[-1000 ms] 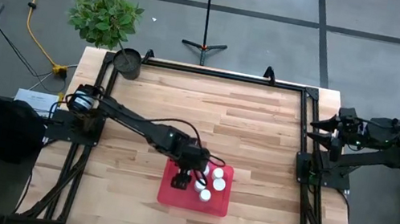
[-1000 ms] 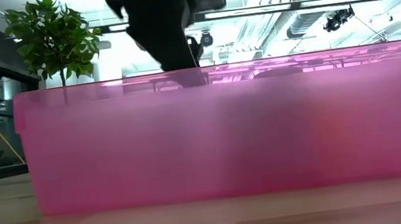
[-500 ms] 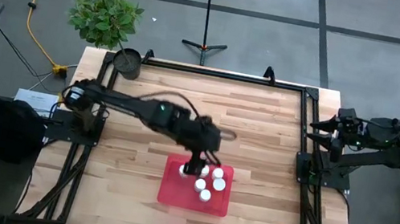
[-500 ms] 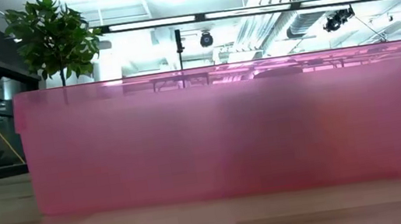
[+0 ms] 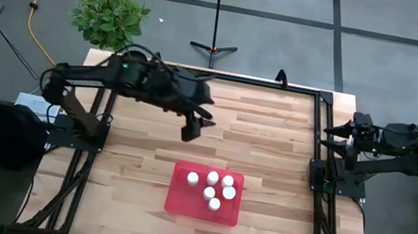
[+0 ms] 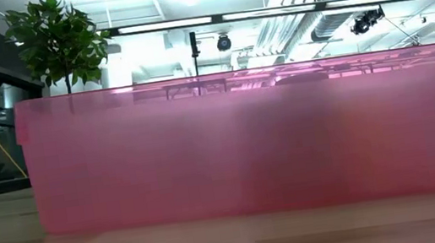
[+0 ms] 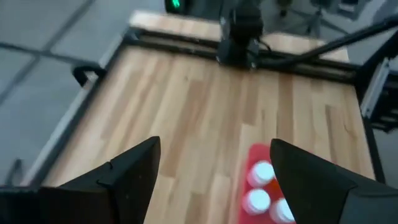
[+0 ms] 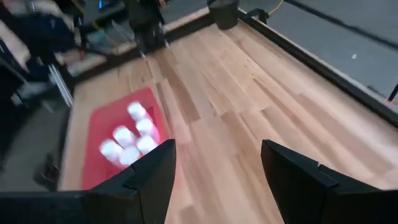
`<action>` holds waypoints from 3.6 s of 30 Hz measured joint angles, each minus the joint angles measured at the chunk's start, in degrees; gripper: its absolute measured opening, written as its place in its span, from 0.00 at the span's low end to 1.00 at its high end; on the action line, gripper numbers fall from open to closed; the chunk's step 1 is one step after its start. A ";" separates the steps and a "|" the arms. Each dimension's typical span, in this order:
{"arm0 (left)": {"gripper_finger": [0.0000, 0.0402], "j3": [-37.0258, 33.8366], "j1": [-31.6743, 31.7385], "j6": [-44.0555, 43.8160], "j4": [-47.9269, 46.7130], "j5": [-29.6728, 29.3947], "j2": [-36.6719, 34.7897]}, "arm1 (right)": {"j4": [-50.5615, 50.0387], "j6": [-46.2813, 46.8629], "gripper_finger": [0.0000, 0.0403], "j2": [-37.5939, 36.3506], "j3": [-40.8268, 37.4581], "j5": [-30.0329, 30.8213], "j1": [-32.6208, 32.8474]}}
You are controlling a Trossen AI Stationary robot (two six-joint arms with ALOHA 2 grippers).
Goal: Pick and place pill bottles into a basket
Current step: Return to Home Position
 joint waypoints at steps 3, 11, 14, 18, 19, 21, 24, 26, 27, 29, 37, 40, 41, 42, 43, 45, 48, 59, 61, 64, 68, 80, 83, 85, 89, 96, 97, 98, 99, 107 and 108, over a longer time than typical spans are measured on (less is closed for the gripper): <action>0.84 0.03 -0.02 0.87 -2.28 -3.22 -2.40 | -1.71 -4.38 0.56 0.00 0.00 -0.81 0.00; 0.84 -5.28 -0.84 5.54 -3.48 -7.84 -10.03 | -1.09 -3.91 0.56 0.00 0.00 -2.86 0.00; 0.84 -11.84 -0.78 6.85 -0.92 -5.97 -15.06 | 1.64 -5.27 0.56 0.00 0.03 -1.35 0.00; 0.84 -25.19 -0.76 6.48 7.30 -2.84 -24.65 | 7.38 -11.31 0.56 -0.84 -0.02 -2.61 0.00; 0.84 -28.98 -0.81 6.00 10.60 -2.06 -27.77 | 8.48 -13.78 0.56 -1.40 -0.02 -4.57 -0.02; 0.84 -37.30 -0.81 4.01 15.95 -0.76 -34.02 | 9.79 -20.46 0.56 -2.37 -0.13 -12.01 0.00; 0.84 -49.36 -0.74 1.58 25.68 -0.35 -44.02 | 15.34 -31.46 0.56 -5.32 -1.18 -23.47 0.01; 0.84 -56.55 -0.78 0.61 30.23 -0.22 -50.49 | 19.74 -33.65 0.56 -8.64 -2.49 -23.73 0.00; 0.84 -59.71 -0.81 0.28 32.28 -0.04 -53.56 | 21.23 -33.40 0.56 -10.46 -3.56 -23.00 0.00; 0.84 -65.20 -0.81 -0.30 35.00 0.08 -59.05 | 22.03 -31.92 0.56 -14.38 -5.87 -21.43 0.02; 0.84 -77.18 -0.78 2.56 40.06 -1.32 -73.50 | 26.01 -30.43 0.56 -18.93 -15.34 -19.48 0.24; 0.84 -79.71 -0.76 3.63 39.58 -3.87 -76.62 | 30.39 -32.27 0.56 -20.13 -19.11 -19.69 0.59; 0.84 -80.32 -0.76 3.81 39.90 -4.75 -77.46 | 31.57 -32.52 0.56 -20.11 -20.40 -19.37 0.55; 0.84 -80.96 -0.75 3.77 40.02 -5.39 -78.30 | 32.43 -32.96 0.56 -20.11 -21.17 -19.06 0.55; 0.84 -81.68 -0.76 3.64 39.89 -6.48 -78.74 | 33.22 -33.20 0.56 -19.91 -22.10 -18.81 0.55; 0.84 -82.49 -0.76 3.63 40.27 -7.55 -79.43 | 37.33 -33.59 0.56 -19.85 -24.77 -18.37 0.55; 0.84 -84.19 -0.74 3.47 41.26 -7.55 -80.01 | 43.30 -33.86 0.56 -20.13 -29.31 -17.94 0.55; 0.84 -91.58 -0.76 1.26 49.99 -6.44 -80.00 | 59.45 -33.03 0.56 -20.13 -40.81 -16.27 0.23; 0.84 -92.31 -0.76 1.69 50.18 -6.58 -79.99 | 60.01 -32.97 0.56 -20.13 -41.63 -16.39 0.18; 0.84 -93.16 -0.76 1.75 50.18 -6.62 -79.95 | 62.82 -32.96 0.56 -20.13 -43.54 -16.24 0.02; 0.84 -94.41 -0.76 2.13 51.84 -6.73 -79.99 | 68.87 -32.92 0.56 -20.13 -48.11 -15.79 -1.16; 0.84 -98.23 -0.74 2.52 57.31 -6.95 -79.99 | 77.18 -28.15 0.56 -20.11 -55.63 -20.68 -9.18; 0.84 -99.60 -0.74 1.99 57.64 -6.95 -79.93 | 77.04 -27.98 0.56 -20.11 -55.63 -23.82 -11.42; 0.84 -100.61 -0.74 1.51 59.38 -6.93 -79.96 | 76.23 -27.81 0.56 -20.11 -55.63 -25.89 -12.69; 0.84 -102.97 -0.74 0.61 62.84 -6.93 -79.93 | 75.85 -27.01 0.56 -20.11 -55.63 -28.56 -14.67; 0.84 -104.14 -0.74 0.10 63.81 -6.52 -79.96 | 74.36 -25.35 0.56 -20.09 -55.63 -33.59 -17.36; 0.84 -104.14 -0.75 -0.10 63.84 -6.31 -79.97 | 74.31 -25.17 0.56 -20.09 -55.63 -34.30 -17.69; 0.84 -104.14 -0.74 -0.40 63.82 -5.99 -79.97 | 74.28 -25.18 0.56 -20.09 -55.63 -34.77 -17.97; 0.84 -104.14 -0.75 -0.47 63.79 -5.61 -79.96 | 74.28 -25.20 0.56 -20.09 -55.63 -35.14 -18.19; 0.84 -105.59 -0.75 -1.07 65.27 0.17 -79.99 | 74.11 -24.96 0.56 -20.09 -55.63 -40.90 -20.73; 0.84 -106.49 -0.75 -1.52 66.03 0.74 -79.99 | 74.02 -24.94 0.56 -20.09 -55.63 -41.83 -20.98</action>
